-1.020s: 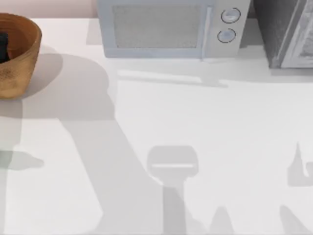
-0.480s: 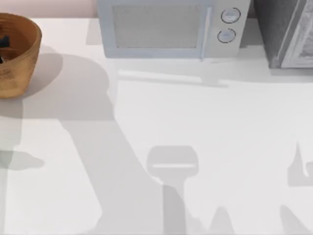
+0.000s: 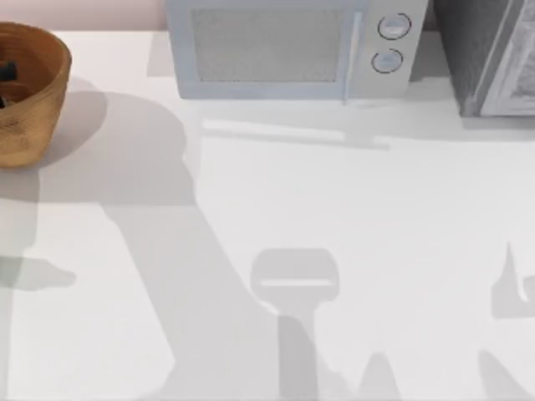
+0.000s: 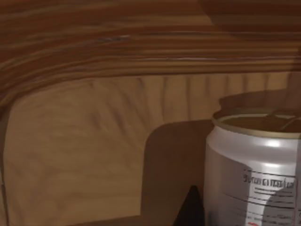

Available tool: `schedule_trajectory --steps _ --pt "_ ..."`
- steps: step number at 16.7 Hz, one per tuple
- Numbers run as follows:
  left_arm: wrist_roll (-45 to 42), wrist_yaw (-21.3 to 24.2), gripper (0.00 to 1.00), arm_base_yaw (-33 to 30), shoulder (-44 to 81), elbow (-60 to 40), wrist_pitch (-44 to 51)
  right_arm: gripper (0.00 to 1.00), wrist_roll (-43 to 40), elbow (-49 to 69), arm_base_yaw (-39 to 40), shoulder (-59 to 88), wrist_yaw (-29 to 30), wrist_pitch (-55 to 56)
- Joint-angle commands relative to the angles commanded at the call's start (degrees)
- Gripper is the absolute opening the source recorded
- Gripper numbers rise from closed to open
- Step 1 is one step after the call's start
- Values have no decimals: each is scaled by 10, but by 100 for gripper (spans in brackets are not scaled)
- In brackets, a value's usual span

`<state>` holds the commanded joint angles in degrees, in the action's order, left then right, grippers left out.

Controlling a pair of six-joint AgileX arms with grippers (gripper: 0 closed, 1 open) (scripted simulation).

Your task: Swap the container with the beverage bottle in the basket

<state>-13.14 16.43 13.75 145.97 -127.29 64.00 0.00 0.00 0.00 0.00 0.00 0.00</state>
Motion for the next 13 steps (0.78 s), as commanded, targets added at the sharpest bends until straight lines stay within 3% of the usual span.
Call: schedule_trajectory --steps 6,13 --pt "16 -10 0 3 -96 79 -34 100 0 0 0 0 0 0" --pt "50 -63 0 -13 -419 366 -214 100 0 0 0 0 0 0"
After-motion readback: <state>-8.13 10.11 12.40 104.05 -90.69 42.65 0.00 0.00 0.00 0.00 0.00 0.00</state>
